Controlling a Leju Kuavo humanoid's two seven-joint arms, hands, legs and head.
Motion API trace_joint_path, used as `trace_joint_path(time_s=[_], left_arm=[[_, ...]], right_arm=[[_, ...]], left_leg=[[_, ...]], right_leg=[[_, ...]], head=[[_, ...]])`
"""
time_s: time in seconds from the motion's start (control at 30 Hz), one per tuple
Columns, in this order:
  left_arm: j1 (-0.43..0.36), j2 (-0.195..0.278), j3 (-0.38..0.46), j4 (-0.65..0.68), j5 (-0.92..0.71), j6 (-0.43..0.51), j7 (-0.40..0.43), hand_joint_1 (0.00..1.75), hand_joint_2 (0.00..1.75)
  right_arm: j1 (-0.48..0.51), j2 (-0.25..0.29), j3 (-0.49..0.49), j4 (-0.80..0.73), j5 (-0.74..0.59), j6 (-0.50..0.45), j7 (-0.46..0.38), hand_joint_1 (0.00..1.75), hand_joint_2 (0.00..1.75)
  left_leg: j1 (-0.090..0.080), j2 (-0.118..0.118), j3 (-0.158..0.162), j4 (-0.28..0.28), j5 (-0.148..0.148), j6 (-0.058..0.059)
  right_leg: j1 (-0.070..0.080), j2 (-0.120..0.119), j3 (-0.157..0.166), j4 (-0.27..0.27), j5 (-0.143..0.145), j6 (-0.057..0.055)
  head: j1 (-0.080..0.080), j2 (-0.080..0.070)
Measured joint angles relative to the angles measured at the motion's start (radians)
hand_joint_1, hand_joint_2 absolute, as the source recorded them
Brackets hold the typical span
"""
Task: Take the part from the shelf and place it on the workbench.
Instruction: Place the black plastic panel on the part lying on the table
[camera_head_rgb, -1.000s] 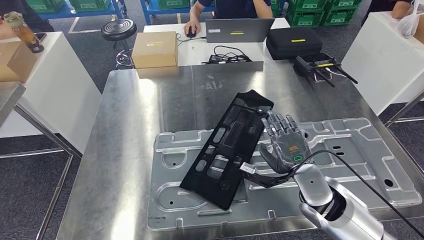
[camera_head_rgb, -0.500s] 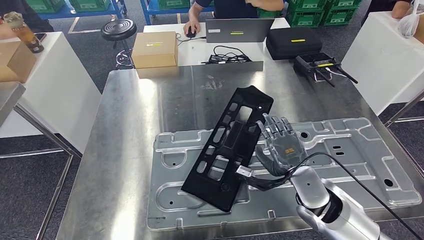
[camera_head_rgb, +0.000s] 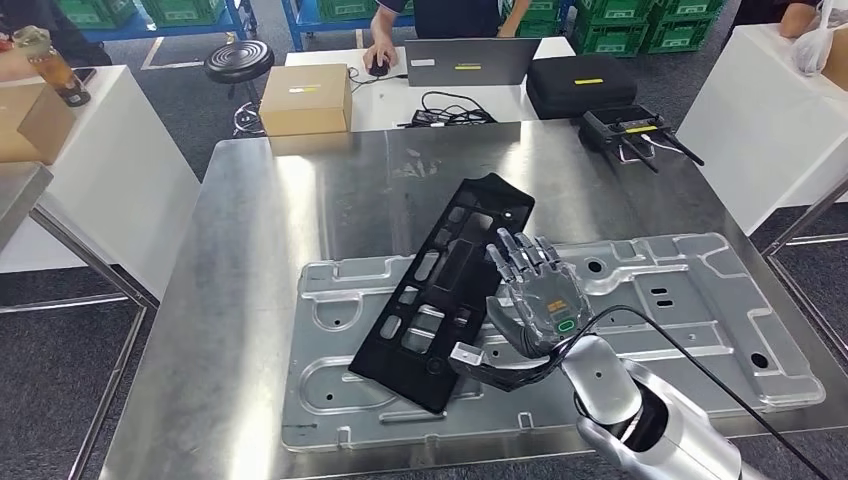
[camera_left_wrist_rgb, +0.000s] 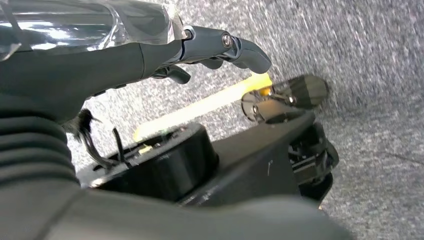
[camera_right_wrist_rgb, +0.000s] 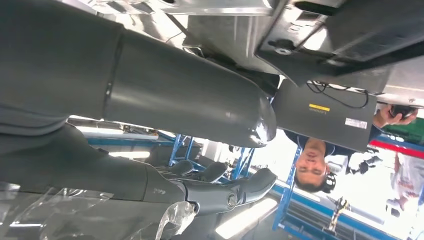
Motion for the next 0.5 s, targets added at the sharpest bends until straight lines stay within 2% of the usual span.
trace_joint_path(time_s=[0.03,0.07,0.1,0.13,0.17,0.2,0.27,0.3,0.33,0.37,0.4,0.43,0.5], left_arm=[[-0.001,0.001,0.0,0.0,0.0,0.0,0.0,0.0,0.0],[0.0,0.002,0.0,0.0,0.0,0.0,0.0,0.0,0.0],[0.001,0.002,0.0,0.0,0.0,0.0,0.0,0.0,0.0],[0.002,0.002,0.0,0.0,0.0,-0.001,0.0,0.0,0.0],[0.004,0.002,0.0,0.0,0.0,-0.001,0.0,0.0,0.0],[0.005,0.002,0.0,0.0,0.0,-0.001,0.0,0.0,0.0],[0.004,0.002,0.0,0.0,0.0,-0.001,0.0,0.0,0.0],[0.003,0.002,0.0,0.0,0.0,-0.001,0.0,0.0,0.0],[0.003,0.002,0.0,0.0,0.0,-0.002,0.0,0.0,0.0],[0.002,0.002,0.0,0.0,0.0,-0.002,0.0,0.0,0.0],[0.002,0.002,0.0,0.0,0.0,-0.003,0.0,0.0,0.0],[0.001,0.002,0.0,0.0,0.0,-0.004,0.0,0.0,0.0],[-0.003,0.006,0.0,0.0,0.0,-0.005,0.0,0.0,0.0]], right_arm=[[-0.001,0.003,0.002,-0.001,0.0,0.0,-0.001,0.0,0.0],[-0.001,0.006,0.004,-0.001,0.0,0.0,-0.002,0.0,0.0],[-0.002,0.009,0.005,-0.002,0.0,0.0,-0.002,0.0,0.0],[-0.003,0.01,0.006,-0.002,0.0,0.0,-0.002,0.0,0.0],[-0.004,0.012,0.008,-0.002,-0.001,0.0,-0.002,0.0,0.0],[-0.005,0.014,0.009,-0.003,-0.001,-0.001,-0.002,0.0,0.0],[-0.006,0.018,0.012,-0.003,-0.002,-0.001,-0.002,0.0,0.0],[-0.006,0.019,0.015,-0.003,-0.002,-0.001,-0.003,0.0,0.0],[-0.005,0.02,0.018,-0.003,-0.003,-0.001,-0.003,0.0,0.0],[-0.005,0.021,0.02,-0.003,-0.004,-0.001,-0.004,0.0,0.0],[-0.005,0.021,0.022,-0.003,-0.005,-0.001,-0.004,0.0,0.0],[-0.006,0.022,0.023,-0.003,-0.006,-0.001,-0.004,0.0,0.0],[-0.008,0.023,0.024,-0.003,-0.008,-0.001,-0.004,0.0,0.0]], left_leg=[[-0.001,-0.001,-0.006,0.004,0.002,-0.011],[-0.003,-0.002,-0.009,0.004,0.007,-0.018],[-0.001,-0.003,-0.011,0.0,0.014,-0.023],[0.0,-0.002,-0.013,-0.006,0.021,-0.027],[0.003,-0.001,-0.019,0.001,0.014,-0.029],[0.004,0.0,-0.033,0.028,-0.01,-0.029],[0.001,0.003,-0.082,0.157,-0.103,-0.027],[-0.002,0.003,-0.108,0.238,-0.15,-0.025],[-0.006,0.003,-0.124,0.302,-0.183,-0.02],[-0.011,0.003,-0.121,0.329,-0.199,-0.013],[-0.018,0.003,-0.095,0.314,-0.197,-0.001],[-0.028,0.003,-0.048,0.255,-0.181,0.015],[-0.056,0.005,0.066,0.094,-0.148,0.057]], right_leg=[[-0.001,0.004,0.009,-0.026,0.01,-0.006],[0.002,0.007,0.002,-0.024,0.012,-0.02],[0.004,0.008,-0.004,-0.021,0.019,-0.038],[0.006,0.006,-0.011,-0.019,0.025,-0.051],[0.008,0.005,-0.019,-0.018,0.032,-0.062],[0.01,0.004,-0.028,-0.018,0.04,-0.074],[0.016,0.002,-0.048,-0.019,0.056,-0.092],[0.021,0.0,-0.058,-0.018,0.063,-0.097],[0.027,-0.001,-0.068,-0.018,0.07,-0.101],[0.035,-0.002,-0.077,-0.018,0.077,-0.104],[0.043,-0.002,-0.085,-0.018,0.083,-0.106],[0.05,-0.003,-0.091,-0.018,0.09,-0.108],[0.059,-0.005,-0.1,-0.019,0.103,-0.11]], head=[[0.0,0.0],[-0.001,0.0],[-0.002,0.0],[-0.002,0.0],[-0.003,0.0],[-0.003,0.0],[-0.003,0.0],[-0.003,0.0],[-0.003,0.0],[-0.003,0.0],[-0.003,0.0],[-0.003,0.0],[-0.002,0.0]])
